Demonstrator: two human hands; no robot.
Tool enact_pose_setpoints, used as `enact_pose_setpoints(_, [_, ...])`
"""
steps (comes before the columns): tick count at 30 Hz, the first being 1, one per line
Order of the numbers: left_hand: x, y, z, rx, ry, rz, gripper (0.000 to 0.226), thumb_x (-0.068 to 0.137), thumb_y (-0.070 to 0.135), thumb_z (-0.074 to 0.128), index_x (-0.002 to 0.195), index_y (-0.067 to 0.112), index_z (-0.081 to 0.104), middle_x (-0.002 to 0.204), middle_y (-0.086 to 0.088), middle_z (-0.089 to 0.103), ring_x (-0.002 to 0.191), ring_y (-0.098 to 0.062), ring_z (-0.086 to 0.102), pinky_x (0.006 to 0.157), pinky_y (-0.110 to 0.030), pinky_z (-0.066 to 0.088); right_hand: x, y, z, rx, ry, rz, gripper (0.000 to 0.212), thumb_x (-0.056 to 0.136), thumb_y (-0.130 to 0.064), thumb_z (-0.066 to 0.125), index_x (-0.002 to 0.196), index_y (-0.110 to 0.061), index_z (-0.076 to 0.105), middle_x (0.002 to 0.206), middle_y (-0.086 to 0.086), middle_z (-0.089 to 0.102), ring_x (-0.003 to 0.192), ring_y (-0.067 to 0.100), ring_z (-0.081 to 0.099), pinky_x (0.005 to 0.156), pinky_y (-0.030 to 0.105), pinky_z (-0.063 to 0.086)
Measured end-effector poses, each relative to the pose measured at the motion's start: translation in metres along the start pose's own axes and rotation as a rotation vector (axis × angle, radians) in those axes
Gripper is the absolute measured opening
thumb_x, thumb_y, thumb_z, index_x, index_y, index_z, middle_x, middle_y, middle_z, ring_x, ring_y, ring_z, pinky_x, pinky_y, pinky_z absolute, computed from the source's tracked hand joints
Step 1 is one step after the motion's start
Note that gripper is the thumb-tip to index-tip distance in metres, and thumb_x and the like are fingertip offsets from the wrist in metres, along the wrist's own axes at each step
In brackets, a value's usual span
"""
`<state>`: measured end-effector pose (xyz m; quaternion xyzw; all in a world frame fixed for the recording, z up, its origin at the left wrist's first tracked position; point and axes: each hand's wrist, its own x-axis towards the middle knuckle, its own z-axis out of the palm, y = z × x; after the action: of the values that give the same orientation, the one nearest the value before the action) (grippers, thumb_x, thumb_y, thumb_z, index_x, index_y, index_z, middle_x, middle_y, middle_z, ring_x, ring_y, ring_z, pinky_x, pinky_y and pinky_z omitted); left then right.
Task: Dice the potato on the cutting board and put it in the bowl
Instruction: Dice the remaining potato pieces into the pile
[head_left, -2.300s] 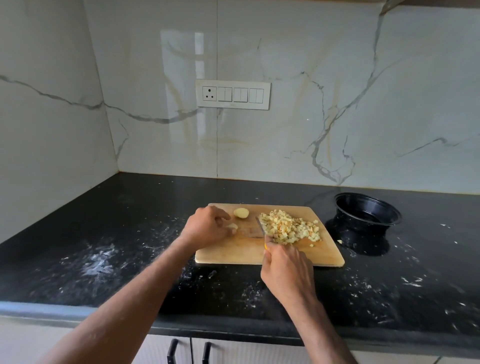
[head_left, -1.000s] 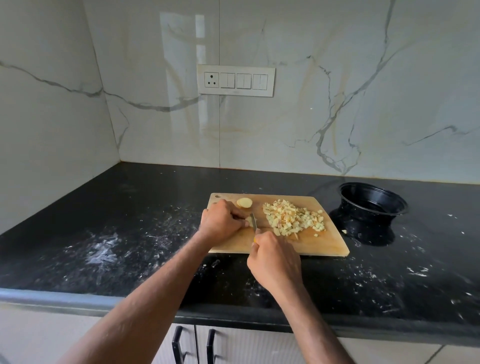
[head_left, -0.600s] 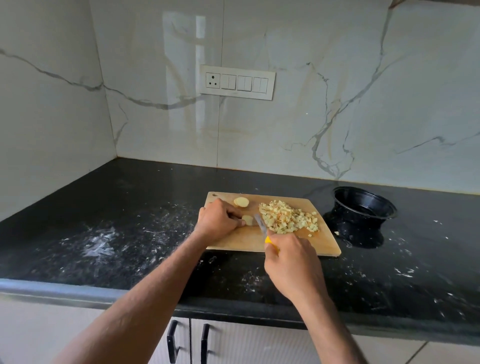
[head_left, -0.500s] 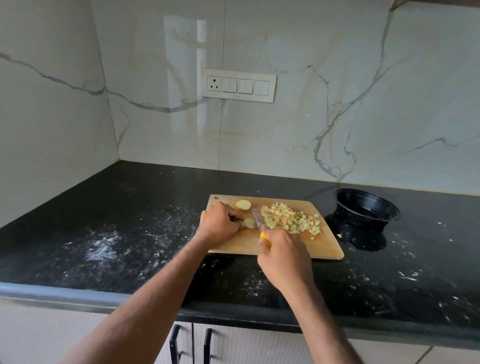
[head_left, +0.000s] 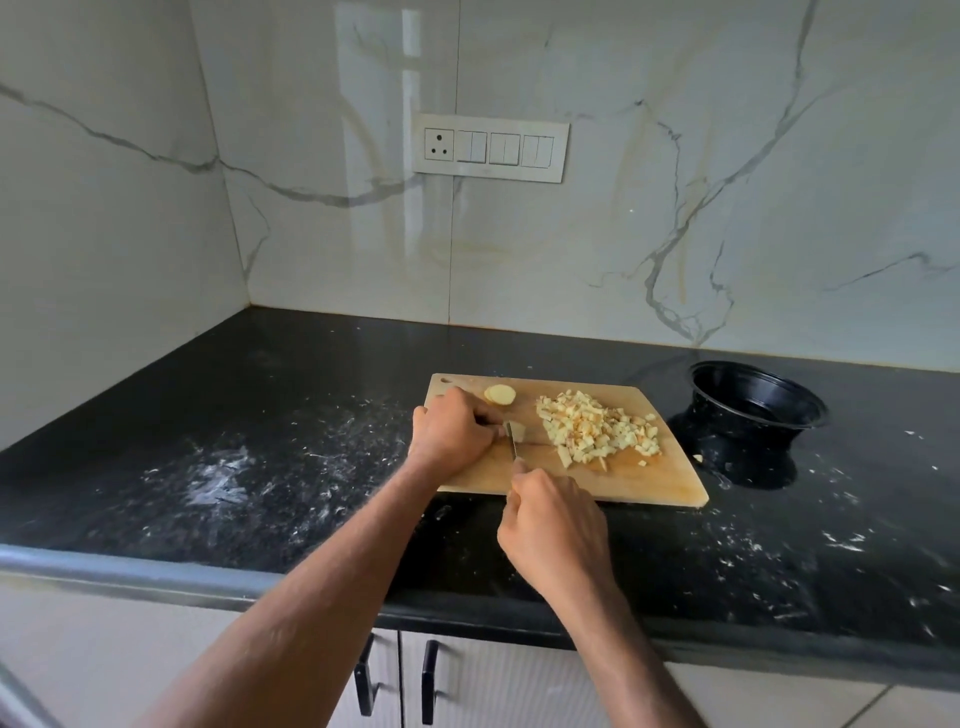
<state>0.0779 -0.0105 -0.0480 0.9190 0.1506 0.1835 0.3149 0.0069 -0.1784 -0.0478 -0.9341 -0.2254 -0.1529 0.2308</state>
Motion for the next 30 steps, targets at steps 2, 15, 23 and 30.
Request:
enact_pose_setpoints(2, [-0.002,0.002,-0.001,0.023,0.006,0.003,0.004,0.083,0.037,0.074,0.082,0.041,0.076,0.084,0.026,0.066,0.095,-0.009,0.058,0.095,-0.041,0.031,-0.012,0.005,-0.009,0.013,-0.021,0.011,0.027,0.099,-0.029,0.055,0.123,-0.021,0.067,0.087,-0.010,0.070,0.061,0.004,0.052,0.050,0.016,0.036])
enact_pose_setpoints(15, [-0.008,0.029,0.004,-0.036,-0.060,0.022,0.016,0.084,0.035,0.080,0.092,0.021,0.081,0.079,0.012,0.071,0.078,-0.010,0.060,0.075,-0.028,0.045,0.006,0.042,-0.039,0.041,0.083,0.052,0.038,0.099,-0.031,0.054,0.137,-0.026,0.061,0.100,-0.004,0.074,0.075,0.014,0.056,0.055,0.020,0.037])
enact_pose_setpoints(23, [-0.009,0.023,-0.006,-0.020,-0.044,0.024,0.003,0.080,0.025,0.083,0.082,0.023,0.081,0.080,0.010,0.075,0.073,-0.003,0.061,0.078,-0.024,0.051,0.028,0.036,-0.011,-0.009,0.041,-0.064,0.043,0.101,-0.030,0.055,0.143,-0.025,0.055,0.095,-0.008,0.074,0.074,0.009,0.065,0.062,0.022,0.053])
enact_pose_setpoints(30, [-0.013,0.026,0.000,-0.018,0.011,-0.040,0.005,0.084,0.022,0.078,0.083,0.023,0.082,0.083,0.014,0.076,0.081,-0.004,0.059,0.071,-0.024,0.033,0.030,0.034,0.000,-0.119,0.074,-0.079,0.039,0.098,-0.025,0.056,0.137,-0.025,0.061,0.078,-0.007,0.071,0.059,0.012,0.052,0.056,0.027,0.041])
